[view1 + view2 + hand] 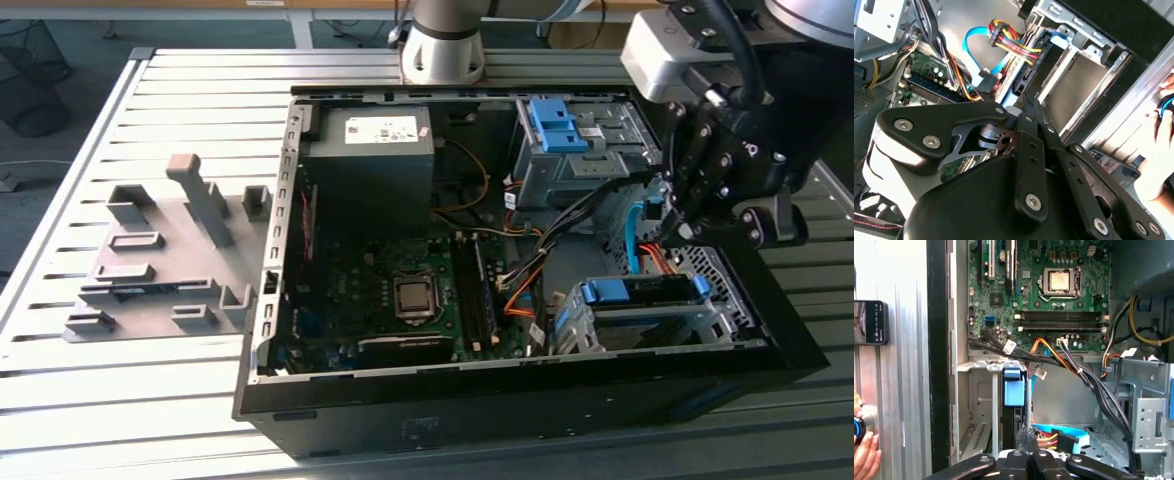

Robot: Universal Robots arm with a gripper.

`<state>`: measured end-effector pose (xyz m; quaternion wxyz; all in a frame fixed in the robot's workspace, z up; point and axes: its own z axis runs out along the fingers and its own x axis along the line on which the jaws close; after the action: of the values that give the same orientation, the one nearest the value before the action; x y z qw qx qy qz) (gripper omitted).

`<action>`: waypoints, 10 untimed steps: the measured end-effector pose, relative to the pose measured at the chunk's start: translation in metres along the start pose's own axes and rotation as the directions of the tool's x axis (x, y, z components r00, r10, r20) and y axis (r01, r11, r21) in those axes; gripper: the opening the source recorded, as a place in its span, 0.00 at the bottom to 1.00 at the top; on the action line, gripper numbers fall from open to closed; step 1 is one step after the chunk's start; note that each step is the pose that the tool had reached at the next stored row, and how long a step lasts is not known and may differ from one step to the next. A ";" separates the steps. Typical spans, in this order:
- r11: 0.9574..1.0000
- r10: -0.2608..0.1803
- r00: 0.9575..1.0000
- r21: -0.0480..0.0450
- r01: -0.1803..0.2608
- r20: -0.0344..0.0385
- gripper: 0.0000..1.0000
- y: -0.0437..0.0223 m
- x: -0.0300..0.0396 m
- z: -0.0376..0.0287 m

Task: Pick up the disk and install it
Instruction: 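Insert the second disk wire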

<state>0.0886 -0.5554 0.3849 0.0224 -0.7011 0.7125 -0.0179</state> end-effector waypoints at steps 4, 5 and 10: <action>1.000 0.000 1.000 0.000 0.000 0.000 0.11 0.0022 -0.0054 -0.0003; 1.000 0.000 1.000 0.000 0.000 0.000 0.11 0.0022 -0.0080 -0.0002; 1.000 0.000 1.000 0.000 0.000 -0.004 0.11 0.0024 -0.0270 -0.0028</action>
<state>0.0865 -0.5284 0.3878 0.0210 -0.7012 0.7124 -0.0192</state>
